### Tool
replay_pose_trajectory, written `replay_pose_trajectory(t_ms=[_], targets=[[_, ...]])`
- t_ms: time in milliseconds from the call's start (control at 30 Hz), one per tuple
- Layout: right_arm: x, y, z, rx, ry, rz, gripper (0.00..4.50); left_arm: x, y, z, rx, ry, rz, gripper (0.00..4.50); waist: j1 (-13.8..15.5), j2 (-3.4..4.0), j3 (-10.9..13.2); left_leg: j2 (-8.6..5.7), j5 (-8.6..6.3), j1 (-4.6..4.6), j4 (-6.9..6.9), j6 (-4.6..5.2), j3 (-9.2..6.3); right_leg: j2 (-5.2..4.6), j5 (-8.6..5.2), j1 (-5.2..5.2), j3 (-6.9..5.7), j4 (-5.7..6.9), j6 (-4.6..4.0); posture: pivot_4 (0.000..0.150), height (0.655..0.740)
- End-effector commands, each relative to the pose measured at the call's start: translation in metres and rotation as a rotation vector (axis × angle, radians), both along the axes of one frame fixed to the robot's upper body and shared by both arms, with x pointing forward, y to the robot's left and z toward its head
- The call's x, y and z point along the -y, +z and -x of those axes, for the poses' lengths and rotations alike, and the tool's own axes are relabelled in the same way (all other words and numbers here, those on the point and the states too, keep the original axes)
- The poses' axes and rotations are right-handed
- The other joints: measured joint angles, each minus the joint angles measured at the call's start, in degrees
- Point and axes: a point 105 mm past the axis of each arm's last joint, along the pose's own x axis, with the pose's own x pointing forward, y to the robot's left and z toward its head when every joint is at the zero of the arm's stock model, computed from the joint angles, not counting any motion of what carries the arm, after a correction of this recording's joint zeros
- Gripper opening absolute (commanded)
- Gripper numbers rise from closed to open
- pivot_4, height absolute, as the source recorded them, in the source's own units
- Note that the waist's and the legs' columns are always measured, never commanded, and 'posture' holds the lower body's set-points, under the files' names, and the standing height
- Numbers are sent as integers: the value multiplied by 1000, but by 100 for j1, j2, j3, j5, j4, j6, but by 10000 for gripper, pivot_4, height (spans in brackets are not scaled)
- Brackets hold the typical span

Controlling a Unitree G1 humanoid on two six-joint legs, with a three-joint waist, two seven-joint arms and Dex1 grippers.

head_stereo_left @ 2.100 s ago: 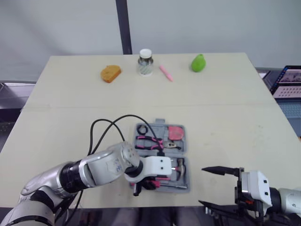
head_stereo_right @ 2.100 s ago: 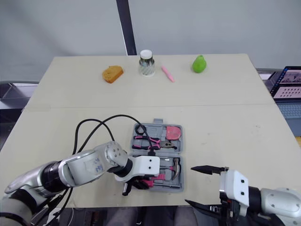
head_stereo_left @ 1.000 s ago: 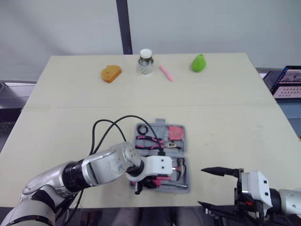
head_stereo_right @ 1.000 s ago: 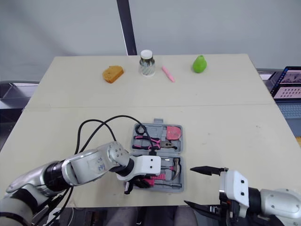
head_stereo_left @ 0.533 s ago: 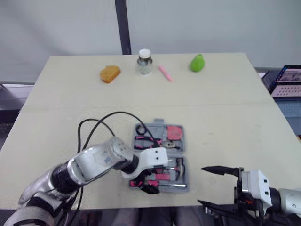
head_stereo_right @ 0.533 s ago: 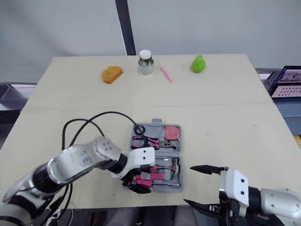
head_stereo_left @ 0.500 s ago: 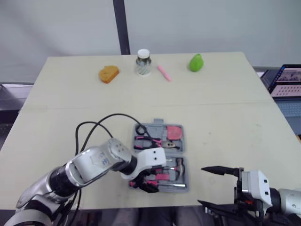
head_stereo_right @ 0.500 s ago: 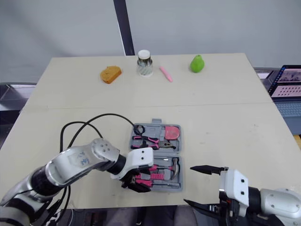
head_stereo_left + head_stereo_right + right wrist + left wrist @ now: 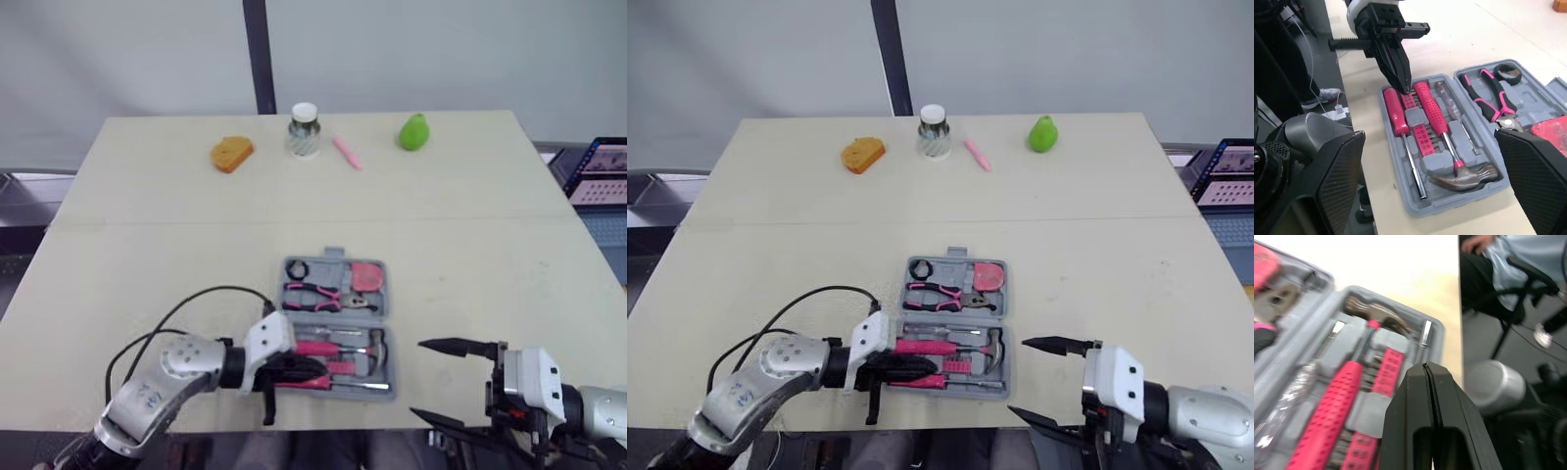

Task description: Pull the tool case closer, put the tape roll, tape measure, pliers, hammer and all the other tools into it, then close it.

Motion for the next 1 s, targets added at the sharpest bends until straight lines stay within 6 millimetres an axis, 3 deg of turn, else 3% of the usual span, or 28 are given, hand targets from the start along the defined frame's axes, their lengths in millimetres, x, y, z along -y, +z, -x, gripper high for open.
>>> replay_pose_trajectory(t_ms=[33, 167, 567, 1000], targets=[[-2, 4, -1, 20, -4, -31, 45000, -3, -3, 0, 83, -12, 26, 418, 4, 1, 0, 0, -1, 0, 0, 0, 1, 0, 0, 0, 0, 2, 0, 1500, 7400], [-4, 5, -2, 22, -1, -45, 45000, -4, -21, 9, 95, -36, 2, 418, 1, 4, -2, 0, -2, 1, -3, 1, 3, -1, 0, -2, 1, 2, 0, 1500, 7400], [-4, 4, 1, 7, 8, -45, 45000, 1, -34, 5, 100, -50, -16, 418, -5, 8, -6, -1, -3, 3, -2, 2, 5, -1, 0, -3, 0, 8, 0, 1500, 7400], [-3, 5, 2, 3, 9, -37, 45000, 2, -61, 6, 19, -36, -89, 418, -33, 17, -24, -1, -3, 6, -4, 2, 5, -1, 0, -2, -1, 9, 0, 1500, 7400]])
